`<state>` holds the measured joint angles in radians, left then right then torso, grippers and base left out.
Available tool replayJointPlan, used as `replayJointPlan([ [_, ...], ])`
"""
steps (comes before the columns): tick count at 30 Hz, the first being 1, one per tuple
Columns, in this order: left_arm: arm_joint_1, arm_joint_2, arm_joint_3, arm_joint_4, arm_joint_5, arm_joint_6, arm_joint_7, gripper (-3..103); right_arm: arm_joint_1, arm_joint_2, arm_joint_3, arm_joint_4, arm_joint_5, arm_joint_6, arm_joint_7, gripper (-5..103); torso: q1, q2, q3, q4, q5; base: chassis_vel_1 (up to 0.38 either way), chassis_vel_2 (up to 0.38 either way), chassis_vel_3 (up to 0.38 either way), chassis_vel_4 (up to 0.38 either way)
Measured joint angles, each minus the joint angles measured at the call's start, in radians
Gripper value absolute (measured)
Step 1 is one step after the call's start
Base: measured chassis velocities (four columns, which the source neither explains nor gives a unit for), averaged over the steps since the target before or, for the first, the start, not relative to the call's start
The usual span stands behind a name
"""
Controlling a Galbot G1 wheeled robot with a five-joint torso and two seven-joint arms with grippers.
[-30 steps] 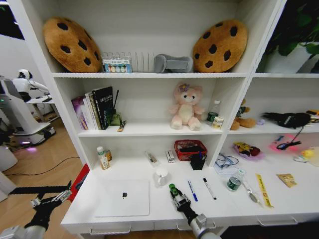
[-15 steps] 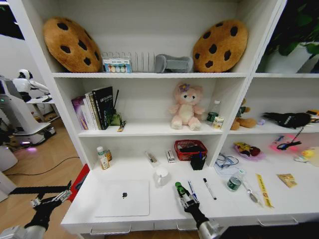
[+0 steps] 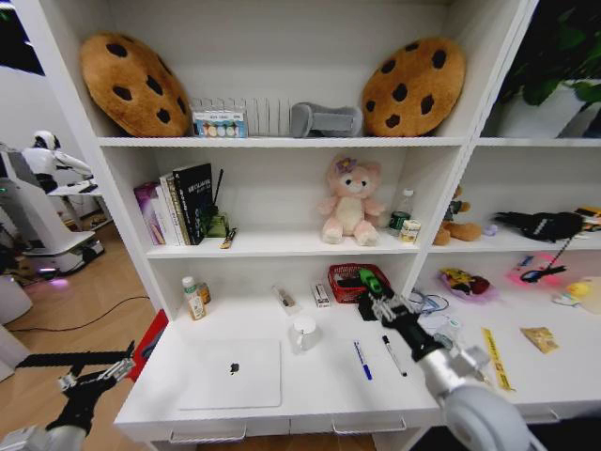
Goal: Organize the objects on the table.
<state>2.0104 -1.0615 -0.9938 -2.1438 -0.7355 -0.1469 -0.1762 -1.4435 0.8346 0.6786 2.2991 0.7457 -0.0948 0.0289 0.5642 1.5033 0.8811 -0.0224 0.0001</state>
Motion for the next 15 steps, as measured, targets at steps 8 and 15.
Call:
replayJointPlan([
  [8,0.0,0.0,0.0,0.0,0.0,0.0,0.0,100,0.267,-0.096,-0.164,-0.107,0.12,-0.042,0.001,35,0.0,0.0,0.0,-0.0002,0.0001,0.0,0.0,0.0,0.0],
  [15,0.0,0.0,0.0,0.0,0.0,0.0,0.0,100,0.523,-0.114,-0.377,-0.247,0.164,-0.05,0.001,35,0.0,0.0,0.0,0.0,0.0001,0.0,0.0,0.0,0.0],
])
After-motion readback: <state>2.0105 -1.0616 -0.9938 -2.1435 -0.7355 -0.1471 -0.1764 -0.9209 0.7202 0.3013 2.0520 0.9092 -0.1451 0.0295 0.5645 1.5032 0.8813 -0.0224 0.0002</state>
